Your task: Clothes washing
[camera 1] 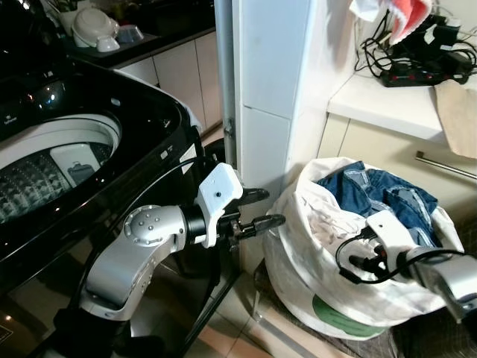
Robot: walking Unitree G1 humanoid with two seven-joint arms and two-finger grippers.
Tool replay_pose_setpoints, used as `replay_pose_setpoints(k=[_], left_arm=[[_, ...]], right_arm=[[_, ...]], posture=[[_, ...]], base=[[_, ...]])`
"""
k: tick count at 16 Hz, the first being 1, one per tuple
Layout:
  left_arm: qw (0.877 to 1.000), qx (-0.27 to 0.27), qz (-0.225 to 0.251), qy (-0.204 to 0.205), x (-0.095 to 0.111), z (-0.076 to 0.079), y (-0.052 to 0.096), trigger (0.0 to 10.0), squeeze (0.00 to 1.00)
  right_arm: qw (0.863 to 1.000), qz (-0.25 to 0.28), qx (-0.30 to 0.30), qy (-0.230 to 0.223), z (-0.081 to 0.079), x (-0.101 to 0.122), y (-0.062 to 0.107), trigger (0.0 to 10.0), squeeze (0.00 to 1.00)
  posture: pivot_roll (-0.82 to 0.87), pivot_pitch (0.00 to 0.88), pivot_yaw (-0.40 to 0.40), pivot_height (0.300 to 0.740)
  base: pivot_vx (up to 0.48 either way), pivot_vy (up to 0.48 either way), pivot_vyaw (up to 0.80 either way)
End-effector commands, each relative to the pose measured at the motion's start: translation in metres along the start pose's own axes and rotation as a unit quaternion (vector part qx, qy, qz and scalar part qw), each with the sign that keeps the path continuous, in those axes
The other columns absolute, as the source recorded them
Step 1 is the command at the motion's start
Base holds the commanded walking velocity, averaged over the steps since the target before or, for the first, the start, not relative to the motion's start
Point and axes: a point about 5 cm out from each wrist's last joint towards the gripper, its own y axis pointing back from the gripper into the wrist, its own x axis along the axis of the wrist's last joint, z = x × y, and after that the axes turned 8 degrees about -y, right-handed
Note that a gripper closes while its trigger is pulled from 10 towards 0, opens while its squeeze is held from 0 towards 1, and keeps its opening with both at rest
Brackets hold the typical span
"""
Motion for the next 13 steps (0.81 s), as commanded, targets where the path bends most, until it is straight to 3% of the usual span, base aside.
replay_pose_setpoints(k=[1,2,3,13], left_arm=[[1.000,-0.002,-0.005,-0.013,0.000,0.003,0.001,10.0,0.00],[1.000,-0.002,-0.007,-0.017,0.000,0.003,0.001,10.0,0.00],[1.000,-0.006,-0.010,-0.020,0.000,0.004,0.002,10.0,0.00],[1.000,-0.028,-0.008,-0.005,0.001,0.008,0.005,10.0,0.00]], right_arm=[[1.000,-0.004,-0.013,-0.020,0.005,-0.008,-0.004,10.0,0.00],[0.999,-0.006,-0.021,-0.033,0.009,-0.012,-0.006,2.3,0.00],[0.999,-0.006,-0.023,-0.041,0.012,-0.014,-0.006,0.0,0.00],[0.998,0.007,-0.022,-0.051,0.019,-0.011,-0.009,0.0,0.00]], posture=[[-0.11,0.000,0.046,0.740],[-0.10,0.000,0.044,0.740],[-0.10,0.000,0.044,0.740],[-0.10,0.000,0.046,0.740]], base=[[0.000,0.000,0.00],[0.000,0.000,0.00],[0.000,0.000,0.00],[0.000,0.000,0.00]])
